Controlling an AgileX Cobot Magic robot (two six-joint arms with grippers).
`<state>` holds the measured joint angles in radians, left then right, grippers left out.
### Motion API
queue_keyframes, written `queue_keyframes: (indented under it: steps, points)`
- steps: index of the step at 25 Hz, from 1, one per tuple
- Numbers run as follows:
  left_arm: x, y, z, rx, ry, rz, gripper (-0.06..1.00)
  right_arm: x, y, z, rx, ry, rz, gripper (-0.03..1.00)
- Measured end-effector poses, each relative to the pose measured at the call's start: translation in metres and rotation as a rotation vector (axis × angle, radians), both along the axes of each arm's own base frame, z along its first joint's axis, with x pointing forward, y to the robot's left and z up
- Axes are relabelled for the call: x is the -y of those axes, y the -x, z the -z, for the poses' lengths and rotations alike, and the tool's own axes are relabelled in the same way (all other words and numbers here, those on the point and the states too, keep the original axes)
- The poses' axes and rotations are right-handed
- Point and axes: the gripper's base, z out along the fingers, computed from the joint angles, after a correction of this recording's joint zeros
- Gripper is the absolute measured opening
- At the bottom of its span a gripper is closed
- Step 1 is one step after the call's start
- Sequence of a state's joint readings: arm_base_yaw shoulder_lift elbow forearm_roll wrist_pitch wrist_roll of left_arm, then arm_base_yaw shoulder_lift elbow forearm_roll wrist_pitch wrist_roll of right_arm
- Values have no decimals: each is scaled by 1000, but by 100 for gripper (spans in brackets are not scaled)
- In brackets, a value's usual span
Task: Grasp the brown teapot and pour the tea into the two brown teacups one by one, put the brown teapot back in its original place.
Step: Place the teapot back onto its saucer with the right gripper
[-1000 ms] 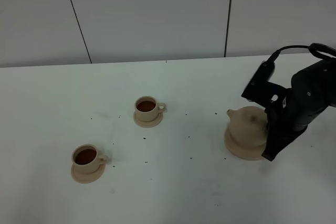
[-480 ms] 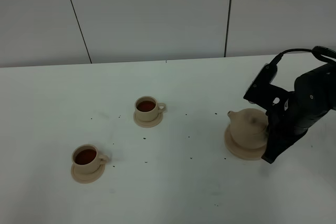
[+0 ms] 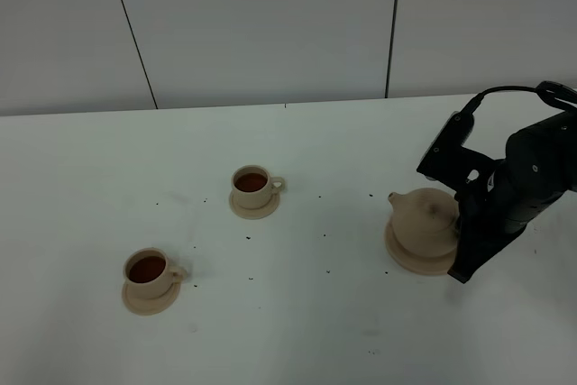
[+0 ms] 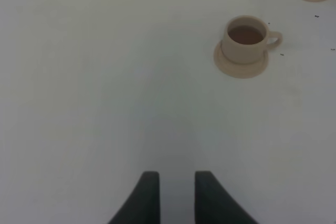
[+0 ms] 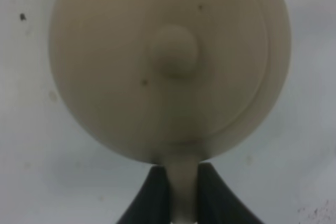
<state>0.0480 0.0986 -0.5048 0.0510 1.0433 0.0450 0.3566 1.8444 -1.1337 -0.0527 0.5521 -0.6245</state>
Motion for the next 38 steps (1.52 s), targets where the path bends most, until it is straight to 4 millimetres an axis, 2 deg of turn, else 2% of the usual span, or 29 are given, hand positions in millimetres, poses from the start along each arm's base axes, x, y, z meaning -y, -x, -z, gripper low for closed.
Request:
queue_keyframes:
  steps: [22, 27, 38]
  points:
    - [0, 0, 0, 0, 0, 0, 24, 0, 0, 6, -22, 3, 3, 10]
    - [0, 0, 0, 0, 1, -1, 24, -1, -1, 16, -51, 3, 11, 10]
    - [0, 0, 0, 0, 1, -1, 24, -1, -2, 17, -42, -3, 12, 10]
